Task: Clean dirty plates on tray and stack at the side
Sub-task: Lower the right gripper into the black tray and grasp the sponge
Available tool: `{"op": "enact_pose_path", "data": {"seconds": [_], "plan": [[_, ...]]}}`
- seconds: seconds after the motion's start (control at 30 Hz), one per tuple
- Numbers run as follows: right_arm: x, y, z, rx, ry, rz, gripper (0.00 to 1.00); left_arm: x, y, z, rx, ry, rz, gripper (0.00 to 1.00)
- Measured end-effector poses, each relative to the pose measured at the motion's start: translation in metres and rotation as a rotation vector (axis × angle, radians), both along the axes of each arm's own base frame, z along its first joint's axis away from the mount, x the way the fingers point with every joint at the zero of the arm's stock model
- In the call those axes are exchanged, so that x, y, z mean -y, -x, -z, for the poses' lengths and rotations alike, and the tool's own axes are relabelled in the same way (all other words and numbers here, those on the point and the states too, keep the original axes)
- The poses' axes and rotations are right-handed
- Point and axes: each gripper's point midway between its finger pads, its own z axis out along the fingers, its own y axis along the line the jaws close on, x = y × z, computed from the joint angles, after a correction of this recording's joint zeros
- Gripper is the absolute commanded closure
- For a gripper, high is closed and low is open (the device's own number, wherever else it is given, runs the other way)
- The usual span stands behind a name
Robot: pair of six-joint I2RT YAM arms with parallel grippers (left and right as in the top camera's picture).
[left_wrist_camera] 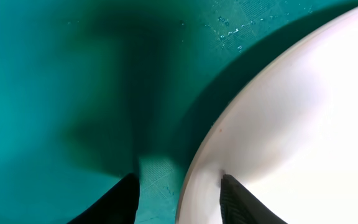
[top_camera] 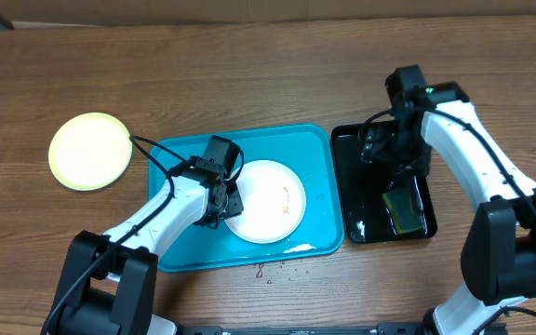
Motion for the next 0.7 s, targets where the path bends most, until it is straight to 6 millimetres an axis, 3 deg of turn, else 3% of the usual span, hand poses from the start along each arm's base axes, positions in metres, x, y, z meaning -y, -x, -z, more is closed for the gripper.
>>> {"op": "enact_pose_path", "data": {"seconds": [0.17, 0.37, 0.43, 0.5, 0.53, 0.7], "plan": [[0.021, 0.030, 0.008, -0.108, 0.111, -0.004, 0.19, 0.000, 0.000, 0.000, 0.002, -0.001, 0.005, 0.59], [0.030, 0.043, 0.054, -0.103, 0.150, 0.005, 0.21, 0.000, -0.001, 0.000, 0.007, 0.001, 0.007, 0.59], [0.032, 0.052, 0.068, -0.114, 0.155, 0.005, 0.37, 0.000, -0.001, 0.000, 0.006, 0.001, 0.007, 0.59], [0.031, 0.053, 0.078, -0.097, 0.143, 0.001, 0.62, 0.000, -0.001, 0.000, 0.006, 0.001, 0.007, 0.59], [0.029, 0.051, 0.078, -0.087, 0.136, 0.004, 0.67, 0.001, -0.002, 0.000, 0.007, 0.002, 0.007, 0.60], [0.015, 0.042, 0.076, -0.066, 0.055, 0.010, 0.69, 0.000, -0.001, 0.000, 0.007, 0.001, 0.008, 0.68]]}}
